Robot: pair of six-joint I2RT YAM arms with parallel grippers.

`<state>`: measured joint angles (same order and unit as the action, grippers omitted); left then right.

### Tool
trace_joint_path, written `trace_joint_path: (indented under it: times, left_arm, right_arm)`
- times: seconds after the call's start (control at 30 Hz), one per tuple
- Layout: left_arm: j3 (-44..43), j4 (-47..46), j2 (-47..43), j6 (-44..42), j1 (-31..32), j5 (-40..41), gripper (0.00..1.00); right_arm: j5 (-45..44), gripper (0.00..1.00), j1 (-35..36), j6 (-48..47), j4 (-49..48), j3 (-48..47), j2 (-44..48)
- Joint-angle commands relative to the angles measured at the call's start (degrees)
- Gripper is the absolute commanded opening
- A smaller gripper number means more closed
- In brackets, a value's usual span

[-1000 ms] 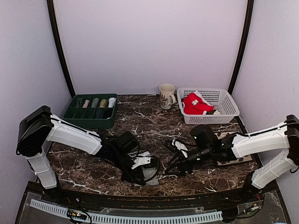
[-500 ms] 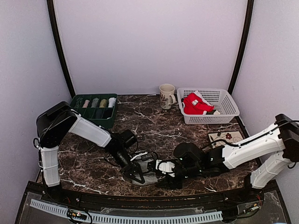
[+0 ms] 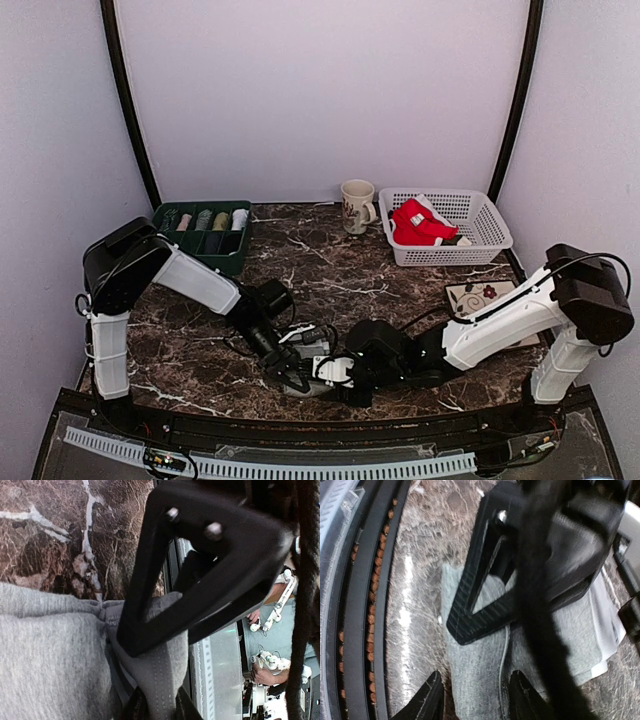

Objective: Roll the underwear
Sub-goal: Roll the underwear at the center of the board.

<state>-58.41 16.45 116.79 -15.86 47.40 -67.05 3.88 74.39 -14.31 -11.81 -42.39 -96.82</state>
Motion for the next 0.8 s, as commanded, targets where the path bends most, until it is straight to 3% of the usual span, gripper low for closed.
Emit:
trace_joint_path:
  times: [0.0, 0.17, 0.3, 0.43, 0.77]
  left_arm:
    - [0.0, 2.5, 1.6, -0.7, -0.4, 2.9, 0.20]
    - [-0.6, 3.1, 0.3, -0.5, -0.8, 3.7, 0.34]
    - [0.2, 3.8, -4.5, -0.3, -3.1, 7.3, 0.44]
    - [4.3, 0.0, -15.7, 2.3, -7.7, 12.0, 0.49]
    - [20.7, -11.0, -45.3, 2.8, -8.5, 37.2, 0.54]
  right_arm:
    - [-0.9, 0.32, 0.6, -0.8, -1.8, -1.2, -2.2]
    - [-0.1, 0.00, 0.5, 0.3, 0.2, -1.6, -2.4]
    - [5.2, 0.00, -0.8, 3.4, 2.3, -1.5, -0.8]
    - [14.0, 0.00, -4.0, 8.6, 5.0, -3.0, -1.7]
    - [32.6, 0.00, -12.3, 21.7, 17.2, -13.6, -7.1]
